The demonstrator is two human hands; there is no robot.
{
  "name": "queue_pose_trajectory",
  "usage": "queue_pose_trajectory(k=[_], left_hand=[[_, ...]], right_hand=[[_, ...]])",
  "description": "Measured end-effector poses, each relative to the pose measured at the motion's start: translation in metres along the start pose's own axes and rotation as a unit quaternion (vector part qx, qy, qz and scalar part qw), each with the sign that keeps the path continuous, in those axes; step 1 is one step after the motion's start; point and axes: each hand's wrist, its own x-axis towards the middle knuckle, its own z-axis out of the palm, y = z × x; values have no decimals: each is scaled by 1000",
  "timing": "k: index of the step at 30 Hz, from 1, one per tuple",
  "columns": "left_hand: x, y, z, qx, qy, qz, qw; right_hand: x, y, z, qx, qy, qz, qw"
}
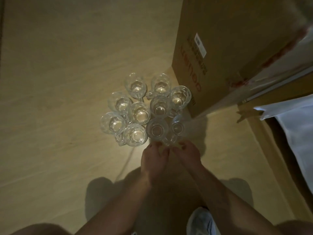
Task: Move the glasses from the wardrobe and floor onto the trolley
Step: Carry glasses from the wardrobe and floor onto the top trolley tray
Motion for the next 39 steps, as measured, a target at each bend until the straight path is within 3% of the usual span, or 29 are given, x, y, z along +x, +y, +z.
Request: queue_pose_trajectory(k=[4,7,13,19,25,29,33,39], left_hand=[[32,-14,29,-113,2,-85,990],[46,-17,44,-193,-18,-109,975],[56,-19,63,-402,-43,-214,889],[50,-9,61,-455,-57,-255,851],[20,14,8,-465,-116,-327,815],[-38,44,-45,-424,-159,-347,821],[-99,91,-127,-405,-164,-338,833],[-189,177,-281,-352,-157,-260,885]], right_hand=[[34,11,27,145,3,51,988],[48,12,38,270,-10,97,958],[57,12,48,353,-16,114,929],[42,18,30,369,51,118,920],[-12,10,-18,436,-38,190,879],[-77,-8,-61,416,-41,226,880],[-156,-52,-115,380,-45,206,901],[-286,-160,-196,378,-59,174,907]])
